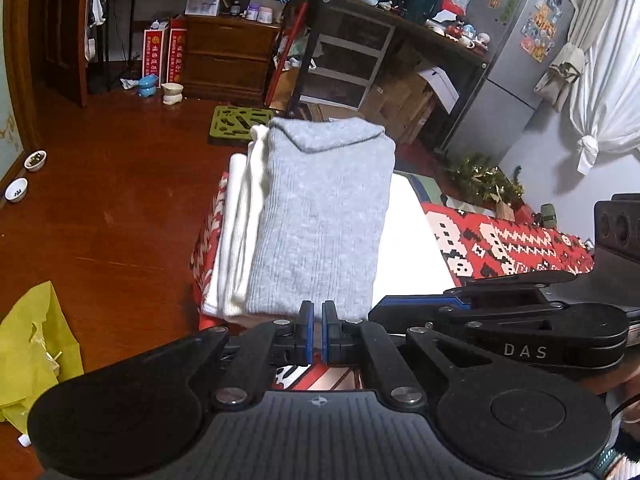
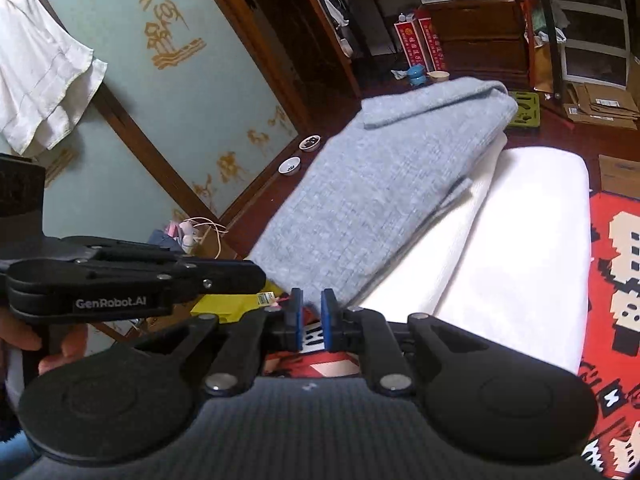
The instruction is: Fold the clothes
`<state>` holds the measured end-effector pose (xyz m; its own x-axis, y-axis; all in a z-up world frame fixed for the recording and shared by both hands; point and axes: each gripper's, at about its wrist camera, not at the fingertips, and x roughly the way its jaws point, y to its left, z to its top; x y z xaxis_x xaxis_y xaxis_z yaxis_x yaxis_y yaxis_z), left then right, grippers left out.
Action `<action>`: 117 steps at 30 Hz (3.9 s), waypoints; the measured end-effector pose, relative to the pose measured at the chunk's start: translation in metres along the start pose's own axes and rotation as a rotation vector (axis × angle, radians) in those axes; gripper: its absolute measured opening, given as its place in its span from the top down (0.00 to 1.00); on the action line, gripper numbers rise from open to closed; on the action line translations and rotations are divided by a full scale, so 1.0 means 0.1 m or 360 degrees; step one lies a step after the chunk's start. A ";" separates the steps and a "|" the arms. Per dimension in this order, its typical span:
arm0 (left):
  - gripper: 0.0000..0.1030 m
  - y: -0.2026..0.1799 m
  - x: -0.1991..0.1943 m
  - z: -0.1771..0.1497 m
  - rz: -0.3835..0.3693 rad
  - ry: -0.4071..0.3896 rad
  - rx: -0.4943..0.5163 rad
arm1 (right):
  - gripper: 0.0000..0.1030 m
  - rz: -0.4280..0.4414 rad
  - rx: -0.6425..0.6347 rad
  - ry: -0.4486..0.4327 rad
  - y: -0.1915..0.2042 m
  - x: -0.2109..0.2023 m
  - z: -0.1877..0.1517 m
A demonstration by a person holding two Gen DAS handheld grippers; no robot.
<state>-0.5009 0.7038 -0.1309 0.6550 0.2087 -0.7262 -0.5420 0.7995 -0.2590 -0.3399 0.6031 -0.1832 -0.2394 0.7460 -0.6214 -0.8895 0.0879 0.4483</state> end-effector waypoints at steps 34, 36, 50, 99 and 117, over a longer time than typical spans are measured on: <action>0.97 0.07 0.10 -0.12 0.0059 -0.0026 0.0033 | 0.88 0.0073 0.0125 -0.0104 -0.13 -0.09 -0.27; 0.96 -0.03 0.03 -0.23 0.0098 -0.0014 0.0053 | 0.88 0.0029 0.0075 -0.0110 -0.08 -0.28 -0.34; 0.17 -1.01 -0.18 -1.16 0.0328 -0.0047 0.0091 | 0.11 -0.0432 -0.0232 -0.0072 0.01 -1.39 -0.96; 0.11 -2.27 -1.52 -1.14 0.0860 -0.0120 -0.0184 | 0.00 -0.0848 -0.0106 -0.0099 0.92 -3.01 -0.94; 0.11 -2.27 -1.59 -1.16 0.0897 -0.0095 -0.0172 | 0.00 -0.0789 -0.0128 -0.0042 1.03 -2.92 -0.96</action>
<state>-0.5434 0.4240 -0.0311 0.2765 0.6196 -0.7346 -0.8645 0.4942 0.0915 -0.3990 0.3307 -0.0174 0.2288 0.6439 -0.7301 -0.9212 0.3857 0.0515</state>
